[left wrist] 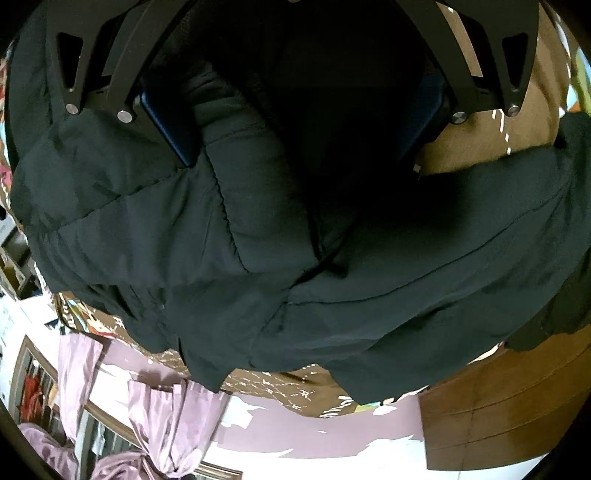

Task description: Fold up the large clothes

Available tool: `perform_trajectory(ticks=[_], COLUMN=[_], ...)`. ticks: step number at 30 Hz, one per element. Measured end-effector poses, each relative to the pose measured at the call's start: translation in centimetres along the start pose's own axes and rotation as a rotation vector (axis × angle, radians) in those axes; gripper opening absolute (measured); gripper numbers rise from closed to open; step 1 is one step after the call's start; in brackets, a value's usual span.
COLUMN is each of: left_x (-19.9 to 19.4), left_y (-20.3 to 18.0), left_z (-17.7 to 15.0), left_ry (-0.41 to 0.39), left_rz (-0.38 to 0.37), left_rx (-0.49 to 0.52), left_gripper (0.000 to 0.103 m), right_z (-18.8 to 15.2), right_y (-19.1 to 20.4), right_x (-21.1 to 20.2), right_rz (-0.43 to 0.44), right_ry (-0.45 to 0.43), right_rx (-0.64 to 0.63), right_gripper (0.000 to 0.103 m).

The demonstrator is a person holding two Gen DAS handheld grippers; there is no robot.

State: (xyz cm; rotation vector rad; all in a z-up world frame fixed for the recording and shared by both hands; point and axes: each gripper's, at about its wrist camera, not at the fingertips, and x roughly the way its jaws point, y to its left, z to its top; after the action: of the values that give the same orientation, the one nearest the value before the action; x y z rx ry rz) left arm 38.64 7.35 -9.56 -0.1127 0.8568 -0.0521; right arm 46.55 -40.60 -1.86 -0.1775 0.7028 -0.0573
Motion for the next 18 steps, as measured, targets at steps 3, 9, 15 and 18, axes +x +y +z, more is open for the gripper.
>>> perform_trajectory(ticks=[3, 9, 15, 18], left_x=[0.0, 0.1, 0.1, 0.2], left_y=[-0.2, 0.1, 0.2, 0.3], left_z=[-0.1, -0.3, -0.4, -0.3], left_ry=[0.001, -0.004, -0.01, -0.007], left_rz=[0.007, -0.005, -0.009, -0.009], left_rx=[0.008, 0.004, 0.004, 0.004], left_gripper=[0.102, 0.102, 0.102, 0.102], right_z=[-0.2, -2.7, -3.3, -2.8], right_y=[-2.8, 1.6, 5.6, 6.9], right_x=[0.2, 0.5, 2.1, 2.8], right_rz=[0.1, 0.135, 0.03, -0.044], right_ry=[0.043, 0.081, 0.055, 0.017], right_rx=[0.068, -0.181, -0.354, -0.399], right_gripper=[0.001, 0.036, 0.059, 0.058])
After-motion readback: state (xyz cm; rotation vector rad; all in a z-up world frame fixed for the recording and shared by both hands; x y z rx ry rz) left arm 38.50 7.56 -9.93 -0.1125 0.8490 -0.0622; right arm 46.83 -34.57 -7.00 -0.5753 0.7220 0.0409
